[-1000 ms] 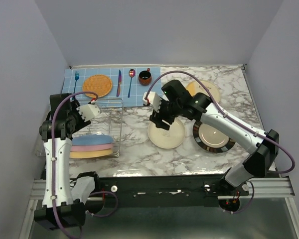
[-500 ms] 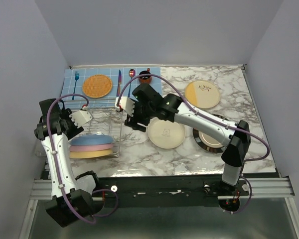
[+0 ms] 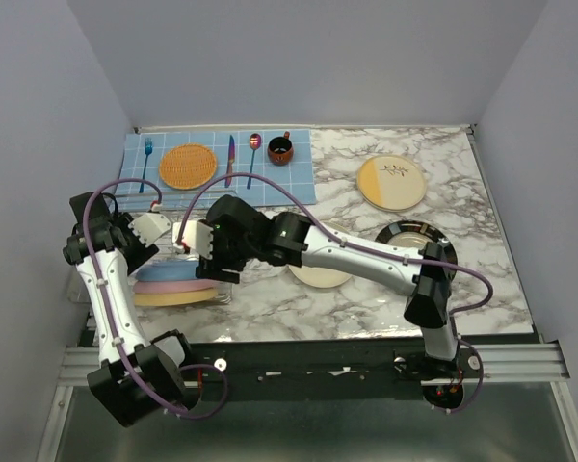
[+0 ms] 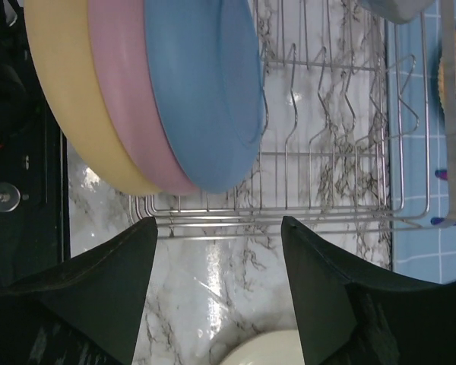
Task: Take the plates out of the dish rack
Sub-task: Unload the plate from the dish rack.
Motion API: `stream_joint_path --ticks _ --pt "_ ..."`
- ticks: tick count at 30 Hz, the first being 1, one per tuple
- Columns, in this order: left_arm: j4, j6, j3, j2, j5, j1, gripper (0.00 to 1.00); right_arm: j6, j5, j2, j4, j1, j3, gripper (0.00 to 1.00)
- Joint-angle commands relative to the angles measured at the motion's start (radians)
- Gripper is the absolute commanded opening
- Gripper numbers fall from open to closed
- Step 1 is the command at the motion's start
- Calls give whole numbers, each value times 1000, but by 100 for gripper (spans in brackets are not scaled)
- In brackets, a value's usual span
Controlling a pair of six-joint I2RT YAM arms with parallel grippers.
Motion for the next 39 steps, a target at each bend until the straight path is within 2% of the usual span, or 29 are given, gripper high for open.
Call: stream_joint_path --ticks 1,5,11,18,39 --pt "53 -10 4 16 53 60 69 20 45 119 66 46 55 75" --pt "27 -8 55 39 87 93 69 23 62 176 60 59 111 75" --pt "24 10 79 36 105 112 70 -7 90 181 97 59 67 75" --pt "44 18 64 39 105 112 70 -15 77 124 104 59 -13 73" --pt "56 22 66 47 98 113 70 -35 114 50 71 59 -44 73"
